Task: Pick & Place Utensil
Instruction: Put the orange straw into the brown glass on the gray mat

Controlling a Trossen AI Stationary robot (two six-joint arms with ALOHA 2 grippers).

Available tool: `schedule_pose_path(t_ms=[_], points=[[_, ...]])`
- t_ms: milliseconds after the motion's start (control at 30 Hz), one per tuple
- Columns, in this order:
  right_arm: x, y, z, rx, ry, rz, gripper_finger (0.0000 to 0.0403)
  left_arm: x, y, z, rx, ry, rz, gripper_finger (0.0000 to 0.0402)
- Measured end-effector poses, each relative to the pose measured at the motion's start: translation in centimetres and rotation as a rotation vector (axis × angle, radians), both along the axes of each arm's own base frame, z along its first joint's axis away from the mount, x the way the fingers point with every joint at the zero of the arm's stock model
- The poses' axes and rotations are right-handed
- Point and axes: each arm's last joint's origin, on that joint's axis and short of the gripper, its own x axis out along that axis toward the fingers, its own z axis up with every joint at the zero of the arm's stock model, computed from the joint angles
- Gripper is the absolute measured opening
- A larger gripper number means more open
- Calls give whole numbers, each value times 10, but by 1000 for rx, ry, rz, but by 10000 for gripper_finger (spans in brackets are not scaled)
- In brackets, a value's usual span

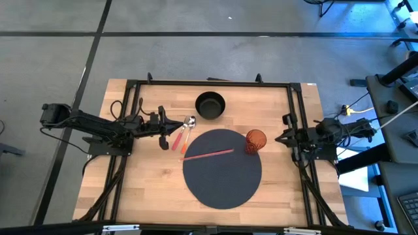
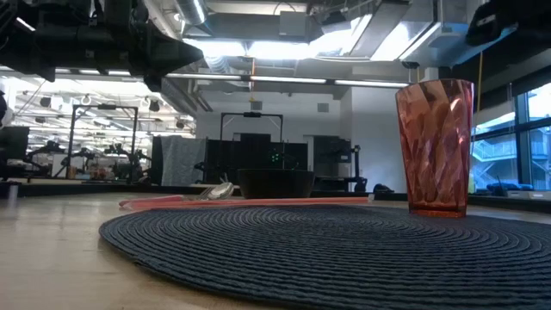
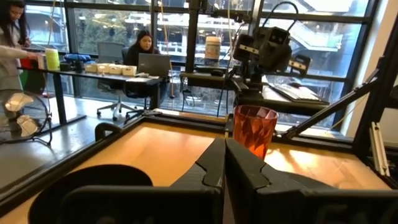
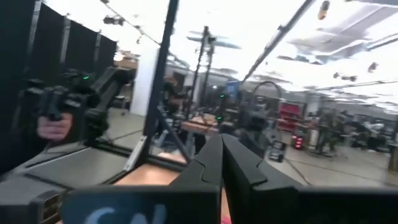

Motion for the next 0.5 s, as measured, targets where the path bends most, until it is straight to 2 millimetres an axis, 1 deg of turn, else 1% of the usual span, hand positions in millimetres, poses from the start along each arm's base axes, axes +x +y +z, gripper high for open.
schedule_pose_path(t_ms=[133,233,333,500], points=[[3,-5,-8,37,24,-52,3,0,0,-1,27,15,5,3],[4,-10,-9,40,25,-94,2,0,0,-1,48,20,15,3],[5,-13,-9,65,34,-90,2,0,0,-1,51,21,15,3],[6,-17,-13,52,67,-109,2,0,0,-1,49,20,20,3]])
